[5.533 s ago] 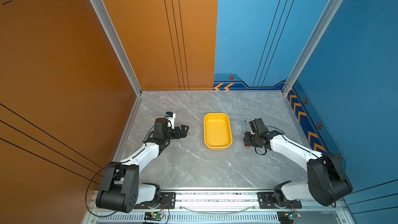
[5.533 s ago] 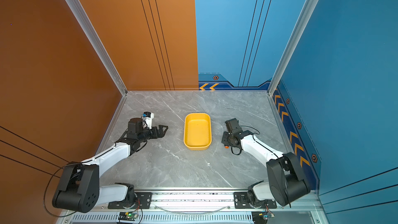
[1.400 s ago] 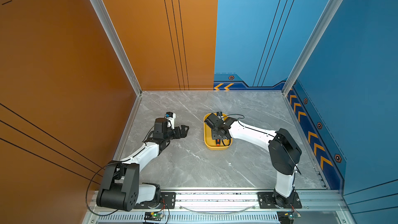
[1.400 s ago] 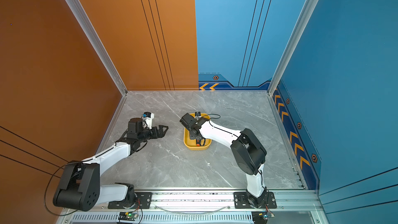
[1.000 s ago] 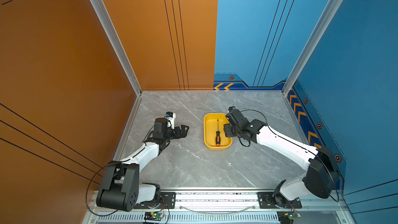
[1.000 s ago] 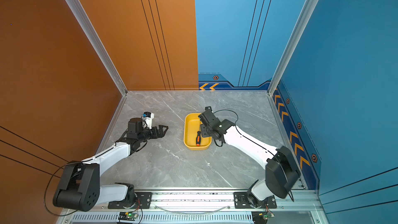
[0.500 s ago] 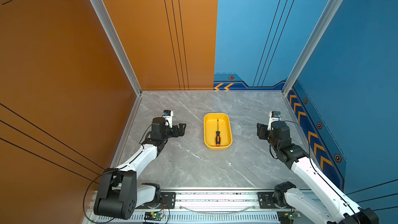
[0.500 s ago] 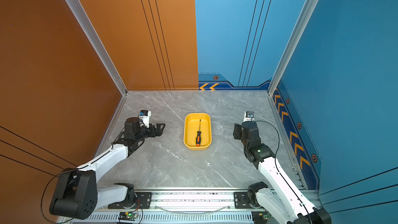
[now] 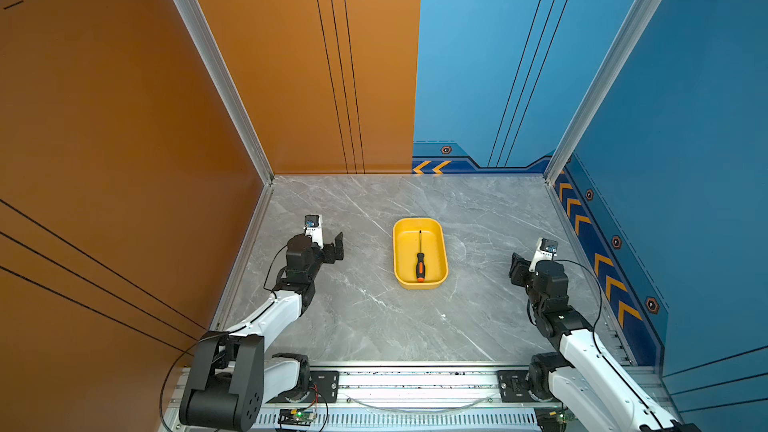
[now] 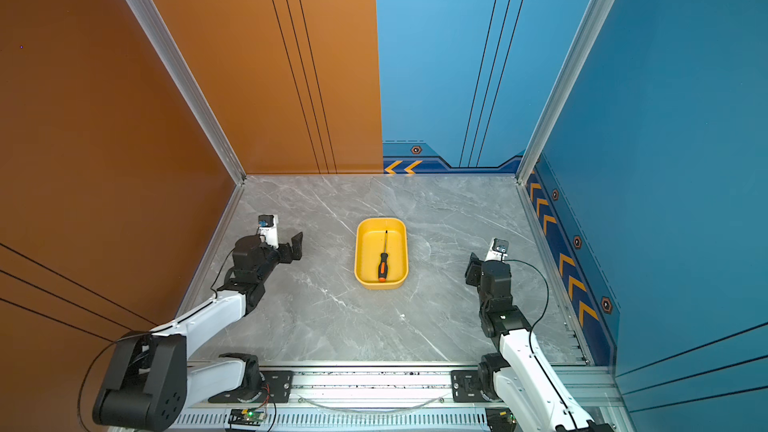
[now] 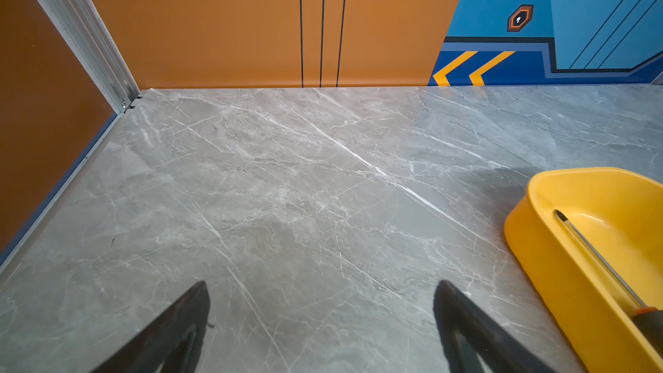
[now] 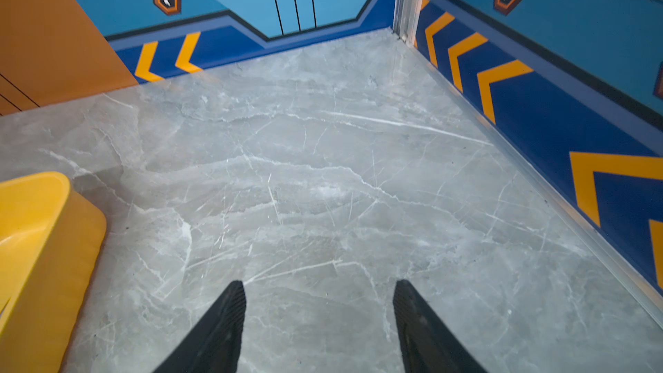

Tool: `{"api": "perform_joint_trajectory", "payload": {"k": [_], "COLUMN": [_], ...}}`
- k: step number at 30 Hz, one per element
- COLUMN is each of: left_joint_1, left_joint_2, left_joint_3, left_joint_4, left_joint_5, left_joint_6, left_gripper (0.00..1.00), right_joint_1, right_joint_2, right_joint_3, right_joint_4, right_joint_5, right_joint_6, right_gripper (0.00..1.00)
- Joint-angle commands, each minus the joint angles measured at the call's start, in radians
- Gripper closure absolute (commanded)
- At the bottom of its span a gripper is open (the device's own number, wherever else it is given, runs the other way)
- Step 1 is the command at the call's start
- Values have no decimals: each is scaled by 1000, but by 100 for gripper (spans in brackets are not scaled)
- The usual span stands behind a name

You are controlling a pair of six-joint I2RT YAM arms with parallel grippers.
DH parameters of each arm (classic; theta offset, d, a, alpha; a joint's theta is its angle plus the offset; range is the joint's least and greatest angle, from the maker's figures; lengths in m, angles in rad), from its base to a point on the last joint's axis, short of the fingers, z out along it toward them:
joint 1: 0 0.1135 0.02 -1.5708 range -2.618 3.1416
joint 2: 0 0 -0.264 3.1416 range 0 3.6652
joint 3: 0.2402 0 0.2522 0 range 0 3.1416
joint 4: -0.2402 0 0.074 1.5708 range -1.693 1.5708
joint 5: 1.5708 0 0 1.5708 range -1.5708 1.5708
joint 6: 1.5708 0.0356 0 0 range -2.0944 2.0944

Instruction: Put the screwdriver in the bin

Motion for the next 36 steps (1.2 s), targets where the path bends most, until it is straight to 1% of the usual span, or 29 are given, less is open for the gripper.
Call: {"api": "perform_joint_trajectory", "payload": {"k": [1, 4, 7, 11, 14, 19, 22, 23, 26, 28, 30, 33, 36], "left_joint_1": [10, 11, 16, 17, 19, 23, 21, 22, 24, 25, 25, 22, 17], "left_joint_2": [33, 44, 48, 44, 35, 17, 15, 23, 57, 80, 100, 139, 178], "left_joint_3": [-6, -7, -4, -17, -33, -52, -72, -76, -98, -109, -109, -108, -102], "left_joint_4": [79, 109, 114, 135, 156, 160, 166, 167, 213, 241, 252, 283, 311], "left_joint_5": [-27, -25, -28, -30, -41, -100, -124, -130, -125, -117, -114, -102, -96], "left_joint_6": [43, 55, 64, 70, 70, 65, 84, 84, 84, 85, 85, 96, 113], "left_gripper": [2, 2, 2, 2, 2, 2, 2, 2, 2, 2, 2, 2, 2], "right_joint_1": [-7, -16, -36, -77, -86, -85, -71, -72, -70, -62, -45, -11, -4], "right_joint_2": [-25, -8, 50, 218, 338, 527, 565, 588, 698, 781, 828, 804, 811], "right_joint_3": [-69, -114, -151, -155, -119, -51, -8, -10, -43, -49, -30, 10, 18], "right_joint_4": [202, 290, 400, 547, 622, 746, 716, 746, 930, 1021, 1043, 930, 926], "right_joint_5": [73, 108, 119, 100, 53, 2, 20, 24, 26, 29, 47, 53, 55], "right_joint_6": [-54, -76, -80, -71, -75, -96, -136, -144, -154, -166, -187, -223, -232], "right_gripper": [36, 36, 36, 36, 36, 36, 36, 36, 36, 36, 36, 35, 35]}}
